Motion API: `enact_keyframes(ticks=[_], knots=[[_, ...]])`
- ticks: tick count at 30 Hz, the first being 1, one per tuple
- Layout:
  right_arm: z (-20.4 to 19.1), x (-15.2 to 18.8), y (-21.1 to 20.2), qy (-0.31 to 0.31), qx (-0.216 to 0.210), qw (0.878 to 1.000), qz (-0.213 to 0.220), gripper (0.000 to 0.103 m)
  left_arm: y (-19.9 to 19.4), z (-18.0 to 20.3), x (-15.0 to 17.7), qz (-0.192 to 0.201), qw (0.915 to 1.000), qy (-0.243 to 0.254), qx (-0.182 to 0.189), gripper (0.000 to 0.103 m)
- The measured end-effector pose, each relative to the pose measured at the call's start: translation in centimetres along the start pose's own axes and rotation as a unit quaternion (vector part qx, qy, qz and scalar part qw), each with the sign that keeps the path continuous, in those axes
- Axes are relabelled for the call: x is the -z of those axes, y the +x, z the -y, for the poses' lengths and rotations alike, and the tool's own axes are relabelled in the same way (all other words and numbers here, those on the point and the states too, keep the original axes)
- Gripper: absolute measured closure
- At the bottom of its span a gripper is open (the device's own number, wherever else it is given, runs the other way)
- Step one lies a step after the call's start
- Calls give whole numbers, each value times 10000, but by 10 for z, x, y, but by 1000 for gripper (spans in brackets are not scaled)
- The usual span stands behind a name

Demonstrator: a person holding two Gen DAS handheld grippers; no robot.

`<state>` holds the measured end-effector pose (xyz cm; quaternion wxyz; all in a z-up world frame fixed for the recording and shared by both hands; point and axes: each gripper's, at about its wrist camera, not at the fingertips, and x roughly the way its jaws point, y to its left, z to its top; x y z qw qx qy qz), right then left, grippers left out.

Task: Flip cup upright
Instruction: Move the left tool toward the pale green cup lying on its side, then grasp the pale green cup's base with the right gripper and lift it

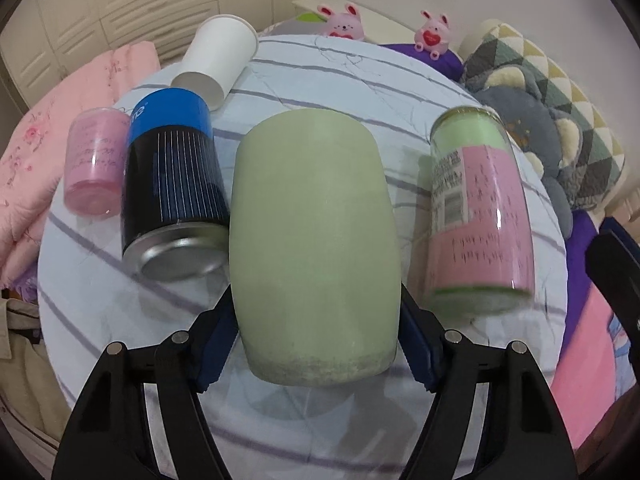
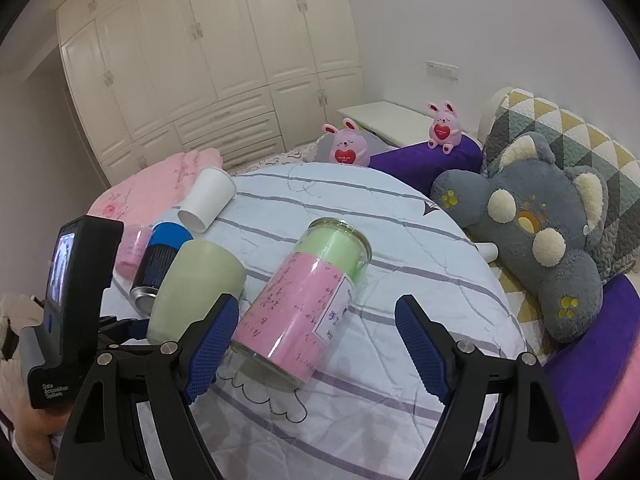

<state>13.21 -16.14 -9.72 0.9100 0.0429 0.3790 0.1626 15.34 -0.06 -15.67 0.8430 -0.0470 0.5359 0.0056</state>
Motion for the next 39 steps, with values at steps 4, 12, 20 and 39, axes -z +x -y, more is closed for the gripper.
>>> enact_keyframes(ticks=[4, 12, 20, 39], knots=[[-4, 5, -5, -50, 55, 10000, -50, 21, -11, -1, 18, -7, 9999, 119, 78, 29], [-18, 19, -14, -127, 114, 9998, -141, 21, -34, -7, 57, 102, 9993, 330, 167, 29], [-39, 36, -24, -267, 190, 9991, -254, 21, -48, -10, 86, 149, 9983, 513, 239, 29], [-54, 48, -17, 614, -771, 9905, -955, 21, -86, -40, 108, 555, 9947, 709, 494, 0]])
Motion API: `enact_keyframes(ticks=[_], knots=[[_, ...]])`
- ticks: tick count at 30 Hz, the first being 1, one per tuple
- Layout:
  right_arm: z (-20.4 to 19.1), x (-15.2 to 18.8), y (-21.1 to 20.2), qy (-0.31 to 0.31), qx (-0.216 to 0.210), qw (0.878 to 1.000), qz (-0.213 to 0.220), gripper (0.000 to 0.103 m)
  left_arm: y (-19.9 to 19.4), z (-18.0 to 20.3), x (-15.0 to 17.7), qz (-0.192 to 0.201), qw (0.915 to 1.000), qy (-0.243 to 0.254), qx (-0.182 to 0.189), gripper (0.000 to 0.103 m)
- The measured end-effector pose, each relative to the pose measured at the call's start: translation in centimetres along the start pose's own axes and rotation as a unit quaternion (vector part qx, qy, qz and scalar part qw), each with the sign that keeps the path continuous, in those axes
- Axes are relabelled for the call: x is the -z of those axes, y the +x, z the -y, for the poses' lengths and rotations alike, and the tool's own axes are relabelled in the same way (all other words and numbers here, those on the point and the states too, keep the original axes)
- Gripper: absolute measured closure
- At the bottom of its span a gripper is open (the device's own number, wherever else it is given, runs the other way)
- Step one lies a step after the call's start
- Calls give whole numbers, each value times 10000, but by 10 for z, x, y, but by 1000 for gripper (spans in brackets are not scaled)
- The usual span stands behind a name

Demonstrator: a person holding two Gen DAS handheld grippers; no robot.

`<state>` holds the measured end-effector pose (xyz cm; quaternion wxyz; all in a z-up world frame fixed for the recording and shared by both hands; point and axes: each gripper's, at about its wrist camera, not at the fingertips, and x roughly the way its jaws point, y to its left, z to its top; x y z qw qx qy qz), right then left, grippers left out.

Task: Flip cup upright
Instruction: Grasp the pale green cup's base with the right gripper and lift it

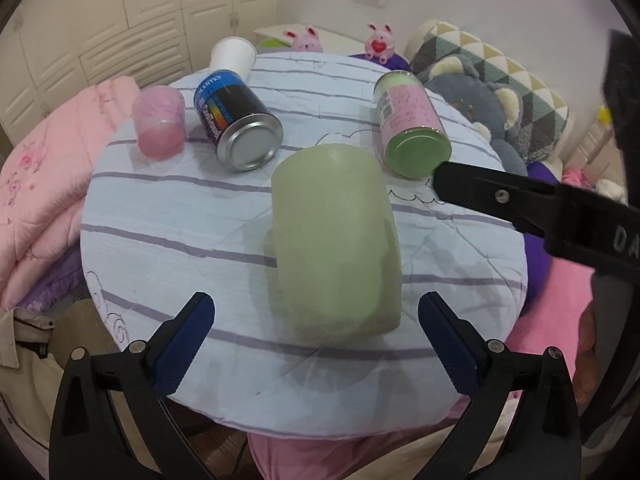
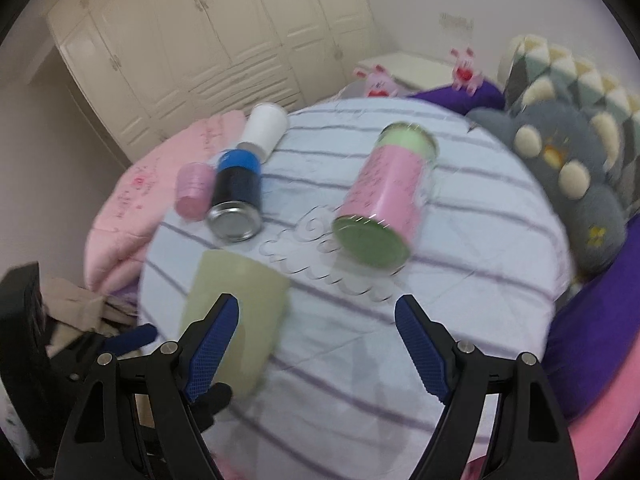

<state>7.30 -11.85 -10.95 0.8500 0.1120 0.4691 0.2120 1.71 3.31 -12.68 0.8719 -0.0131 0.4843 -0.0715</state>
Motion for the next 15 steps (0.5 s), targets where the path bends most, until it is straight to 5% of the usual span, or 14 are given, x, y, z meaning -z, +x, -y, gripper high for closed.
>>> enact_keyframes(ticks=[7, 15], knots=[[-8, 3, 30, 681, -763, 9923, -704, 21, -8, -21, 6, 37, 9999, -132, 45, 0], [-17, 0, 52, 966, -905, 9862, -992, 21, 0, -37, 4, -51, 9996, -243, 107, 0]])
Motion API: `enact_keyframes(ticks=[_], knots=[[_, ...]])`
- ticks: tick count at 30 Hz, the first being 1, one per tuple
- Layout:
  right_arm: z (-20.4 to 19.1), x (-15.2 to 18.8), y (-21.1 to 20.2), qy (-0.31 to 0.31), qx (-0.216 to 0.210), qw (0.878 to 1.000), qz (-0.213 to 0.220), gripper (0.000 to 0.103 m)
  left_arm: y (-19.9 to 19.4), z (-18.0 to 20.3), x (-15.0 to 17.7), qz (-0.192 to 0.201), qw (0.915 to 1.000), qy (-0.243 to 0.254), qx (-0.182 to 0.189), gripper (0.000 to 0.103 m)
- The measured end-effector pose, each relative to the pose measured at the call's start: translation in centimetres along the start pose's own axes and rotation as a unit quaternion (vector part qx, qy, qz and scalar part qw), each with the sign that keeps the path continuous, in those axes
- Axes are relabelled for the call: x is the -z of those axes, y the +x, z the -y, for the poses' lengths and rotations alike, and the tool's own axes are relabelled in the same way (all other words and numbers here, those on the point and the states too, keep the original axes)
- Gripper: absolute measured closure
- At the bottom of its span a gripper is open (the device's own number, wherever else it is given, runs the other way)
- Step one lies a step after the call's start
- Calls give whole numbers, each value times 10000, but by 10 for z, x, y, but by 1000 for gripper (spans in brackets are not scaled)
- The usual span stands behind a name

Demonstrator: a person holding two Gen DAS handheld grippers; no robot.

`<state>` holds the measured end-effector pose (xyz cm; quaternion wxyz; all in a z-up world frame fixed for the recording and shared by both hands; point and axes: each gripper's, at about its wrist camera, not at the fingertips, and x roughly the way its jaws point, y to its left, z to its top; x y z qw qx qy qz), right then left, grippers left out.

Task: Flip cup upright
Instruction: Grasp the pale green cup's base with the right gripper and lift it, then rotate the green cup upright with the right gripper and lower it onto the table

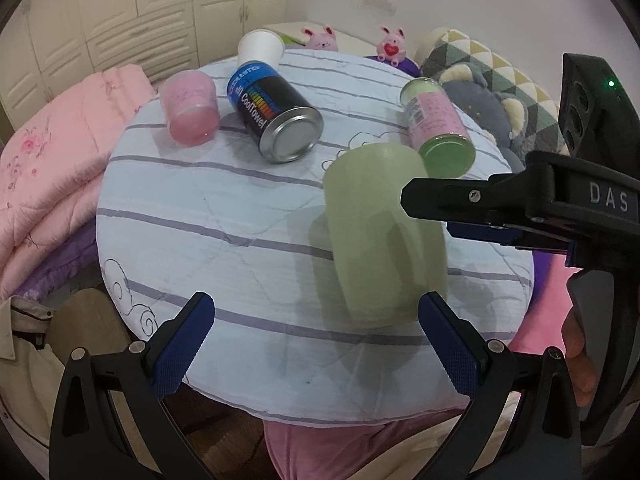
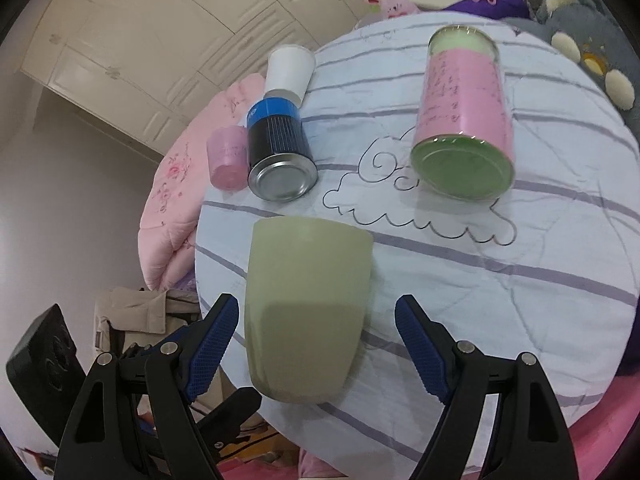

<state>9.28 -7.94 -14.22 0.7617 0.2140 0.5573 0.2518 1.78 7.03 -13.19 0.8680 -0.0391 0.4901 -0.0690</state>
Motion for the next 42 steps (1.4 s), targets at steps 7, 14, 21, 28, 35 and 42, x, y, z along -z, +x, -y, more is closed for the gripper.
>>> enact_keyframes(ticks=[7, 14, 21, 28, 35, 42], knots=[[2, -11, 15, 261, -175, 9993, -226, 21, 8, -7, -8, -92, 9992, -27, 386, 0], [9, -21, 30, 398, -197, 9985, -318, 21, 12, -1, -11, -204, 9977, 130, 626, 0], [7, -19, 31, 33, -239, 9994, -261, 23, 14, 1, -14, -242, 9972, 208, 679, 0], [-6, -24, 5, -640, 31, 9974, 328, 23, 22, 7, -22, -231, 9990, 260, 292, 0], [-19, -34, -7, -1483, 628, 9817, 1017, 23, 37, 8, -36, -175, 9997, -34, 142, 0], [-19, -33, -5, -1953, 894, 9657, 1461, 23, 49, 7, -45, -106, 9996, -261, -7, 0]])
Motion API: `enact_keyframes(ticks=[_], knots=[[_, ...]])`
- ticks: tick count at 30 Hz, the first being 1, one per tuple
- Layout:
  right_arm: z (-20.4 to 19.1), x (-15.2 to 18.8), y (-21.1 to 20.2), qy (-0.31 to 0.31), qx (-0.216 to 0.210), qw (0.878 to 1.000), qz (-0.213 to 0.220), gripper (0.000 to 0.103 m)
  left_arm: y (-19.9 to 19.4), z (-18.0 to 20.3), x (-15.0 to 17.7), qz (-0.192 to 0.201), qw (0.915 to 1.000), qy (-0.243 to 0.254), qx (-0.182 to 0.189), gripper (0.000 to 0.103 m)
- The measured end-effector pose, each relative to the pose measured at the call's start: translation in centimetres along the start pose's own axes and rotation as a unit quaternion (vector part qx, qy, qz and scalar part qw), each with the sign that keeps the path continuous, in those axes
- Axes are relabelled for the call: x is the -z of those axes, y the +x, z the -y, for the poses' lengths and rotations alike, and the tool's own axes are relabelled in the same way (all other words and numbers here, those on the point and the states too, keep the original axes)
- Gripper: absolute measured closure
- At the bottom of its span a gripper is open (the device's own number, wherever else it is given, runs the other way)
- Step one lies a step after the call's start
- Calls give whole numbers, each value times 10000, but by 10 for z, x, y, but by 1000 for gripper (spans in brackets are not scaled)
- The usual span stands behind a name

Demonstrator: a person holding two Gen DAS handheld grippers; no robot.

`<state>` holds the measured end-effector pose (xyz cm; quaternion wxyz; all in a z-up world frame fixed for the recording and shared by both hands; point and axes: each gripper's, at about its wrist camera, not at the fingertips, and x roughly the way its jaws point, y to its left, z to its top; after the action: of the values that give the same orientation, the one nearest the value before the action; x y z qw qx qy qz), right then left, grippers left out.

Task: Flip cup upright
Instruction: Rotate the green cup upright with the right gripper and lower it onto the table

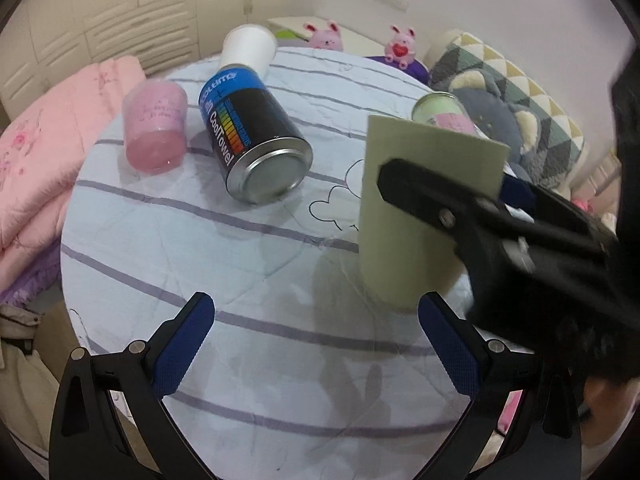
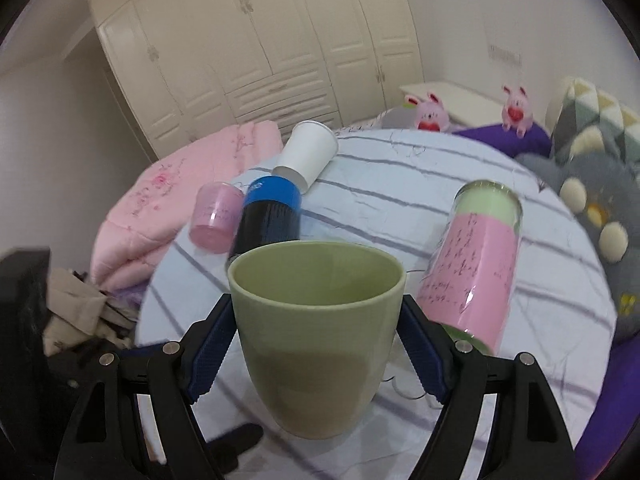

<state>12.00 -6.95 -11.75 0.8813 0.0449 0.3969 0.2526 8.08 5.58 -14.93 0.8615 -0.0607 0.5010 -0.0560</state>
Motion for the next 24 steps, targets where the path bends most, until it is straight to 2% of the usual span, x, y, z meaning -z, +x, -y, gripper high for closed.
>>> enact_keyframes(ticks=[9, 18, 24], knots=[[-8, 12, -12, -353, 153, 9991, 204, 23, 9, 0, 9, -162, 9998, -69, -101, 0], [-17, 23, -19, -650, 278, 9969, 350, 22, 2, 4, 18, -61, 9996, -23, -260, 0], [-17, 28, -23, -686, 266, 9969, 287, 22, -2, 9, 22, 13, 9992, 142, -384, 0]])
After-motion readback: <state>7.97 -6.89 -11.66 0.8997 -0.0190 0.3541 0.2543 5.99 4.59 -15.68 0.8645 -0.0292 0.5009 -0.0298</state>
